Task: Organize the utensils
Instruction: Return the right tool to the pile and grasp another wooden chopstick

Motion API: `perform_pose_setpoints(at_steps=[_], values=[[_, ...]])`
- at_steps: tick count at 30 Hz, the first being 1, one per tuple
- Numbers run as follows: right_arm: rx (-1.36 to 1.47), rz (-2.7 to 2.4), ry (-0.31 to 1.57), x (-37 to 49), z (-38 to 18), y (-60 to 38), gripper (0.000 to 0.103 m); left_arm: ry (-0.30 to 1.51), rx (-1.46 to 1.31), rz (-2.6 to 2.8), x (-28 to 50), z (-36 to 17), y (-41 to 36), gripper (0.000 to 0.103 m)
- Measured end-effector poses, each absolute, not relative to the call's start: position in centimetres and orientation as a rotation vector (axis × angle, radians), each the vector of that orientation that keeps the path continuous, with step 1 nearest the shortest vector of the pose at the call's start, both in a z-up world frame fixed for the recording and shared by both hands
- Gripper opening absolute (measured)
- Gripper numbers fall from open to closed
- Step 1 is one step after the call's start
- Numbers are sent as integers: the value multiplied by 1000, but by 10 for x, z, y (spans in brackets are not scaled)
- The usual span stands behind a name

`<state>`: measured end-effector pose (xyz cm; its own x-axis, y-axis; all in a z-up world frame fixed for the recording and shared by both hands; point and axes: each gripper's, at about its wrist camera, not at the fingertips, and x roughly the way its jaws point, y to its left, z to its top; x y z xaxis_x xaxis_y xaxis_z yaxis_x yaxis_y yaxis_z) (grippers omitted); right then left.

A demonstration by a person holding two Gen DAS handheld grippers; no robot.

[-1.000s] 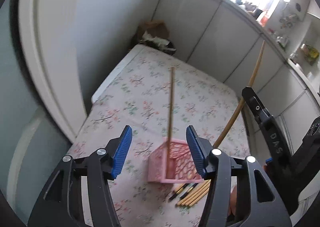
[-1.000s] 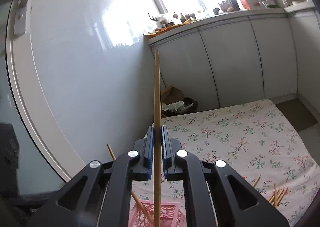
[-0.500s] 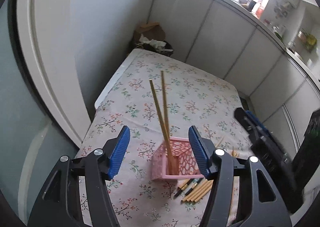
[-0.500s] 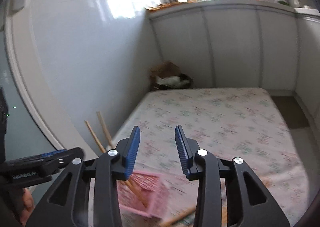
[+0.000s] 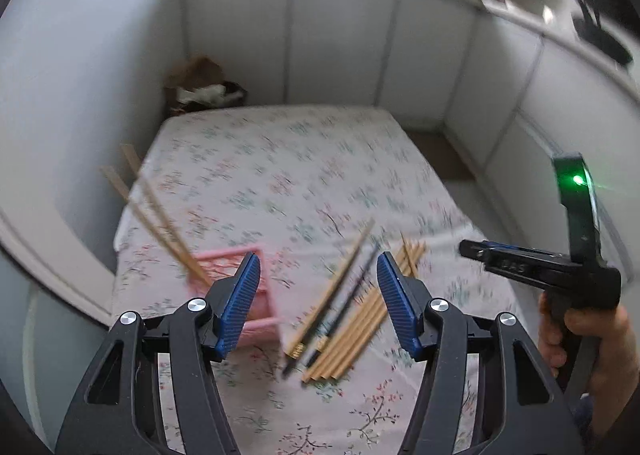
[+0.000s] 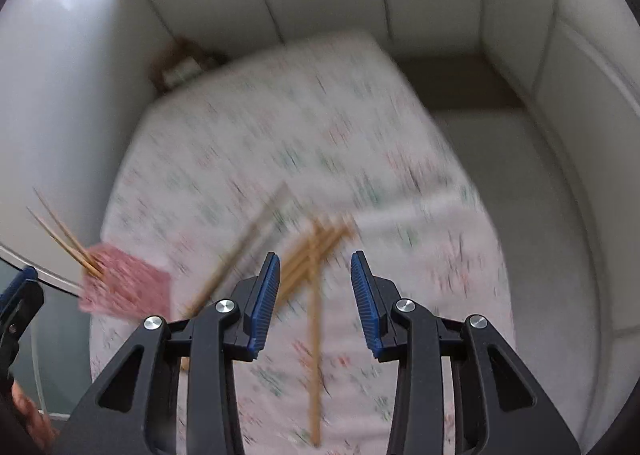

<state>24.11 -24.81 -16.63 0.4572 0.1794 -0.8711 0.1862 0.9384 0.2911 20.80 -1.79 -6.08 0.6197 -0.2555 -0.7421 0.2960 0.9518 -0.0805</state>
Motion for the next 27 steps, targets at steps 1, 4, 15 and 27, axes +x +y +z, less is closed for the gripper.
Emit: perform_pose_setpoints(at_steps=[1,4,15,27], values=[[369,5,1134,242,-174,-249,37,860,77,-321,211,-68,-28,58],[371,39,1228,245,-198,-249,37,910,106,-320,222,-85,-46,58],[364,121,1327,261,-231,-223,28,977,108,-279,234,-112,-57,58],[340,107,1338,265,-235,-216,7,1000,136,-267,240,-124,-61,58]])
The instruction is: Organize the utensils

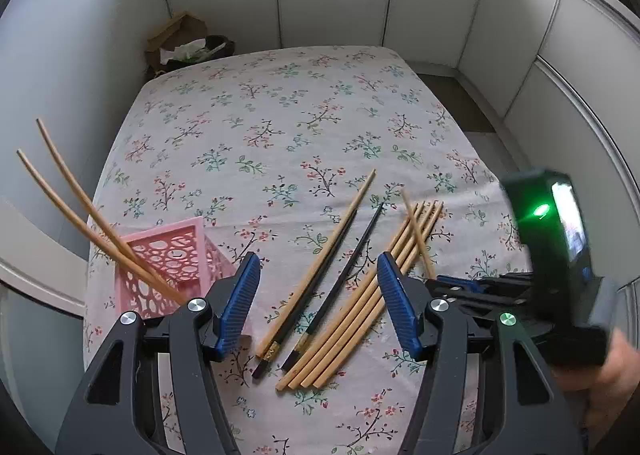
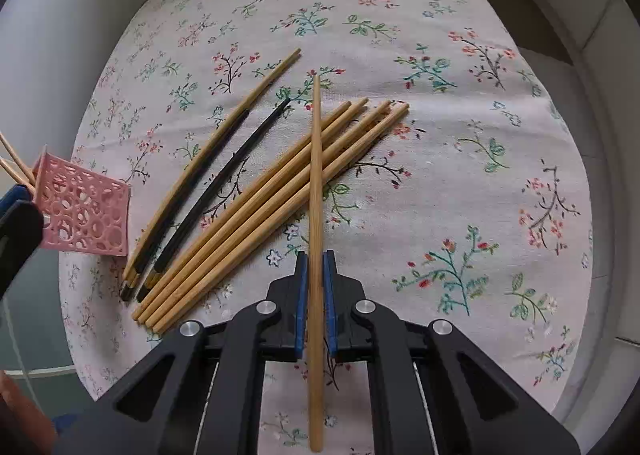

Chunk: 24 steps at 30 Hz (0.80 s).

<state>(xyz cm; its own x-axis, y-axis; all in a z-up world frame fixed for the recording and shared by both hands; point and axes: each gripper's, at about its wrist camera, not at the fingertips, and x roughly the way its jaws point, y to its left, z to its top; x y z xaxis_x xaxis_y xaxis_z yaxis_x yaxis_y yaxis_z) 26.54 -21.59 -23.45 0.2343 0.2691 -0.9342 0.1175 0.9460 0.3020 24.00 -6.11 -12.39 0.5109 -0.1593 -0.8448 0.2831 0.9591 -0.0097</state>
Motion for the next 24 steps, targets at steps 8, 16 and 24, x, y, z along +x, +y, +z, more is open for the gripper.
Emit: perform_pose_setpoints(at_steps=[8,16,24], values=[[507,101,1173,241,-179,-274,8,1034,231,-252,267,-146,-91,58],[587,89,1117,234,-163,-302,8,1154,200,-212,326,-192,-123,53],[598,104,1102,232,-158,-309,8,1206,244,-167,362,-224,-131,43]])
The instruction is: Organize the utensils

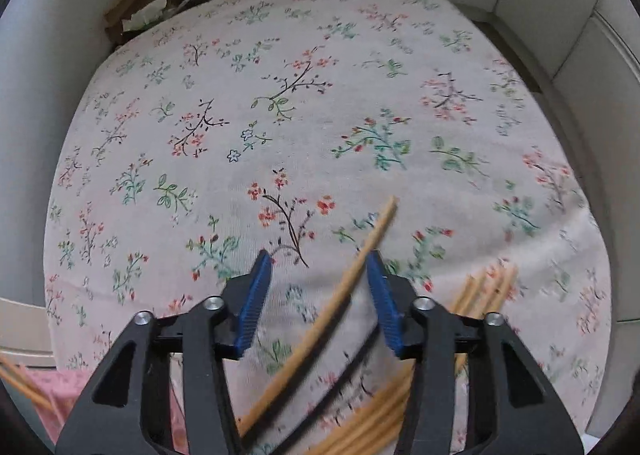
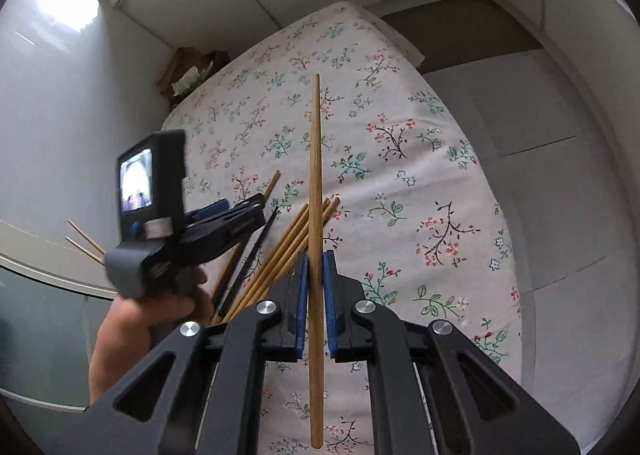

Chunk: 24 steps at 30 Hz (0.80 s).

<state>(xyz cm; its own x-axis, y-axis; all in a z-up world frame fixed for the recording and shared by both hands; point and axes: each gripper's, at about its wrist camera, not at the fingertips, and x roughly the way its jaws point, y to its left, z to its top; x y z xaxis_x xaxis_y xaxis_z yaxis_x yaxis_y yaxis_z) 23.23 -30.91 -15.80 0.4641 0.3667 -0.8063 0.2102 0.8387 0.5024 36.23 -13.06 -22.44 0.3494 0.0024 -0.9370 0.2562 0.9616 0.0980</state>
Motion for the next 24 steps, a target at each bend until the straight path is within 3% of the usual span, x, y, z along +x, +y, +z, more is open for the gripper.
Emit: perform_pose_setpoints(at_steps=[3,5,11,24], values=[[605,108,1100,234,-158,-310,8,1202,253,-203,366,-228,-135,31],[608,110,1100,236,-159,-310,8,1211,256,-246,366,-228,-139,11],[606,120,1091,237,-158,-309,8,1155,314,-247,356,-222,-146,8],[571,168,985,228,-135,-304,8,856,117,-279,287,-130,-90,4]])
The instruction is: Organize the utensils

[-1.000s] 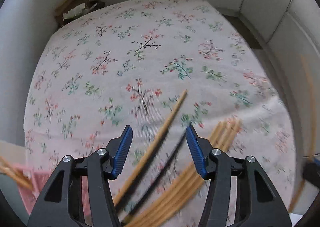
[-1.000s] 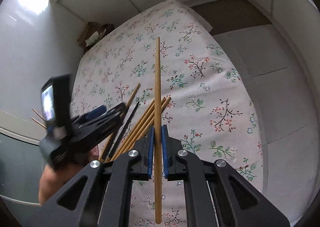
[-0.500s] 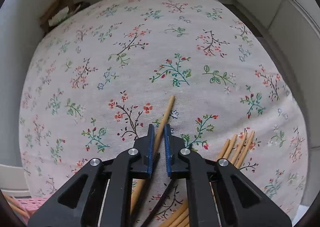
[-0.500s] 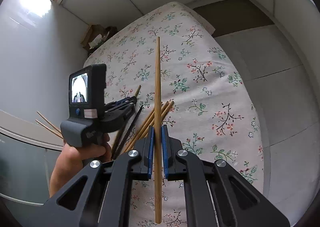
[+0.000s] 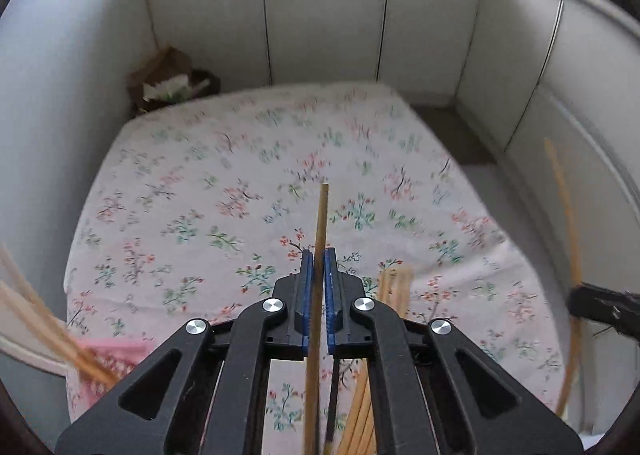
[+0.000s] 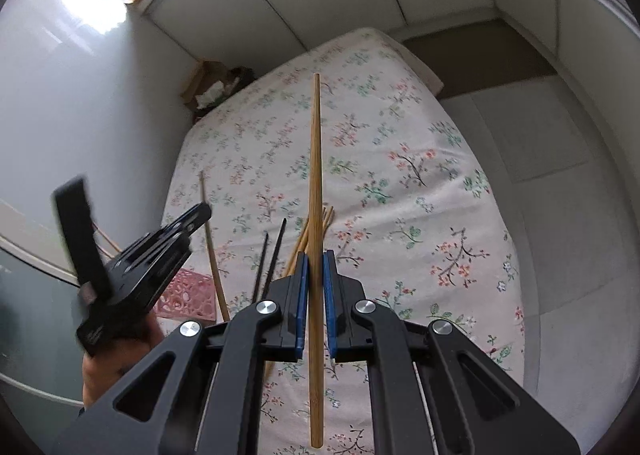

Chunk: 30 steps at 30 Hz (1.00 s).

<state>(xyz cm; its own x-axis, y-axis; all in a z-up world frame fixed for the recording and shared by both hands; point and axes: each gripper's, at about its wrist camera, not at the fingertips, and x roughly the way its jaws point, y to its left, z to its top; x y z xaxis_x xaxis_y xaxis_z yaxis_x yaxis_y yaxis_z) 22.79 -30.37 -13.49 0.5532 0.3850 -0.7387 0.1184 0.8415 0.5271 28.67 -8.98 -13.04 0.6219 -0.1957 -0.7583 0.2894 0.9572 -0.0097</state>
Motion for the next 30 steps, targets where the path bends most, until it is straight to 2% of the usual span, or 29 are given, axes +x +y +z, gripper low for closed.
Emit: perform_pose_setpoints(at_steps=[8,15,22,30], values=[[514,219,871,218,-112,-286,8,707,69,-285,241,-104,-66,4],[485,221,809,213,-102,-282,7,594,-26,-341,209,-60,-47,4],[450,237,695,205,-85,-274,8,368,-145,-310,185,-3,12,4],[359,246,638,205,-79,-247,8,251,-274,-197,207,-6,71,4]])
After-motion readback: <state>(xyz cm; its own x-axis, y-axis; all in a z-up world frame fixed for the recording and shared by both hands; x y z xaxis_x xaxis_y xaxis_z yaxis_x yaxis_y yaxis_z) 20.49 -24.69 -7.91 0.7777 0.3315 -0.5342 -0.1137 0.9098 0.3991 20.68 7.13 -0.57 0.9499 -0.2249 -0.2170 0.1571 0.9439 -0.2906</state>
